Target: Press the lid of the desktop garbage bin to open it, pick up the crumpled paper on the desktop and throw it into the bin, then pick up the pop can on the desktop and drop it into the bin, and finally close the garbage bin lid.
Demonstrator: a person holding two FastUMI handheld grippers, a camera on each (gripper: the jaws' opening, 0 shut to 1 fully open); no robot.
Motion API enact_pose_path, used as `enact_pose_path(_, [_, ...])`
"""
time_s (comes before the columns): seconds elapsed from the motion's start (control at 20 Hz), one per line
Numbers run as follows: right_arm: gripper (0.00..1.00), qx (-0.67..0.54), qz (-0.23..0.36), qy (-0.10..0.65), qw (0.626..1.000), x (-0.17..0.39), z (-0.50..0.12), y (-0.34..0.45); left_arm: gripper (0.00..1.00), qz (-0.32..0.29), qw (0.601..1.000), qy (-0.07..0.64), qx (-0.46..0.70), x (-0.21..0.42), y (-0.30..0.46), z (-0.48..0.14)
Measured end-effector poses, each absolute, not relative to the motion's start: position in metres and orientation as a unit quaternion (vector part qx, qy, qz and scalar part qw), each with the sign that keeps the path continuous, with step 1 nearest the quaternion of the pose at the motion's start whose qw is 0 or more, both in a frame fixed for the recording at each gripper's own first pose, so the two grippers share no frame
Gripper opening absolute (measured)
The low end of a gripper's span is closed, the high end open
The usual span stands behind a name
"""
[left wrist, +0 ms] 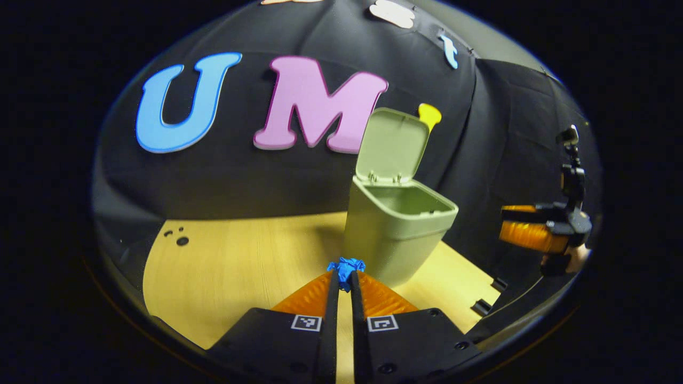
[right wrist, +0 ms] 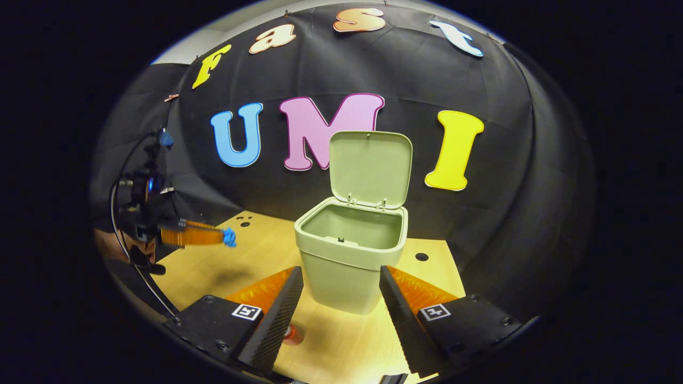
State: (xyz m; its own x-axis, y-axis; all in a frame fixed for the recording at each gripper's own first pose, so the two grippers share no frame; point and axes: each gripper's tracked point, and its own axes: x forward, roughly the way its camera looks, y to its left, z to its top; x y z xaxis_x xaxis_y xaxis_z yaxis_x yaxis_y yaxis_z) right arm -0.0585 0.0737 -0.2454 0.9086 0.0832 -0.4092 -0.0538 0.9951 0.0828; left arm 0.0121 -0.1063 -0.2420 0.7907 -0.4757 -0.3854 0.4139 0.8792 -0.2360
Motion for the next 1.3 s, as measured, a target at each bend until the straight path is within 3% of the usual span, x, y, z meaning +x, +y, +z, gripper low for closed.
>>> enact_pose_path(0.3, [0.92,0.039,0.044,0.228,0.972,-0.066,-0.259,0.084,0.17,-0.25,0.957,0.126,-0.08,0.046,-0.122,-0.161])
enact_pose_path(0.55, [0.92,0.036,0.045,0.245,0.968,-0.074,-0.273,0.088,0.17,-0.301,0.946,0.088,-0.08,0.07,-0.164,-0.133])
enact_pose_path(1.0, [0.93,0.05,0.024,0.257,0.965,-0.089,-0.281,0.081,0.17,-0.366,0.922,0.102,-0.071,0.104,-0.241,-0.151])
enact_pose_path(1.05, [0.93,0.052,0.021,0.259,0.964,-0.09,-0.282,0.08,0.13,-0.369,0.92,0.108,-0.07,0.107,-0.247,-0.158])
enact_pose_path(1.3, [0.93,0.058,0.011,0.261,0.964,-0.099,-0.28,0.075,0.17,-0.378,0.916,0.129,-0.047,0.119,-0.266,-0.188])
